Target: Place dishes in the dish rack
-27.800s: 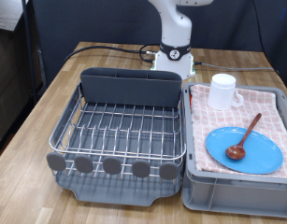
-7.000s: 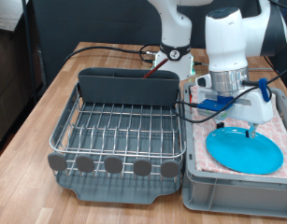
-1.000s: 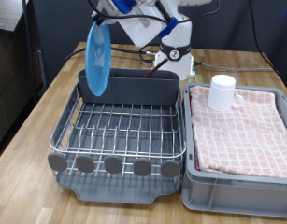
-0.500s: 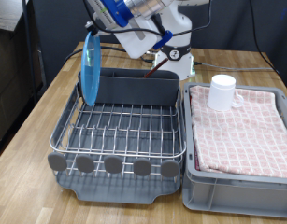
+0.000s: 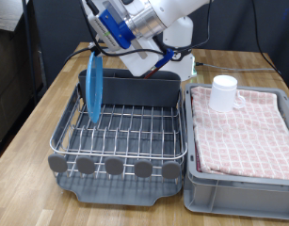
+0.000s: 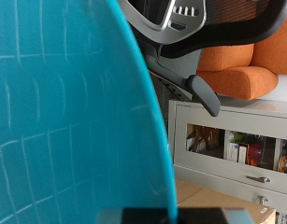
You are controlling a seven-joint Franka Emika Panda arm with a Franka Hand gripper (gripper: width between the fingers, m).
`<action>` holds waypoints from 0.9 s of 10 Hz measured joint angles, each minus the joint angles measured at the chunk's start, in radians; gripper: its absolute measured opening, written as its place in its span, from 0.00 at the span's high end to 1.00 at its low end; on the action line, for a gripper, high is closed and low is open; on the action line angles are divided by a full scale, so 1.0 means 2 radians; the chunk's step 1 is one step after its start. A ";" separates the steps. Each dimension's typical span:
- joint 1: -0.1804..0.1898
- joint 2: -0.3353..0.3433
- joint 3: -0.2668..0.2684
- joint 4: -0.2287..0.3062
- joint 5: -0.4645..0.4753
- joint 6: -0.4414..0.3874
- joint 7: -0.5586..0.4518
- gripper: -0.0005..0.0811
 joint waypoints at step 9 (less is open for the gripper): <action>0.000 0.024 -0.002 -0.031 -0.025 0.047 0.052 0.97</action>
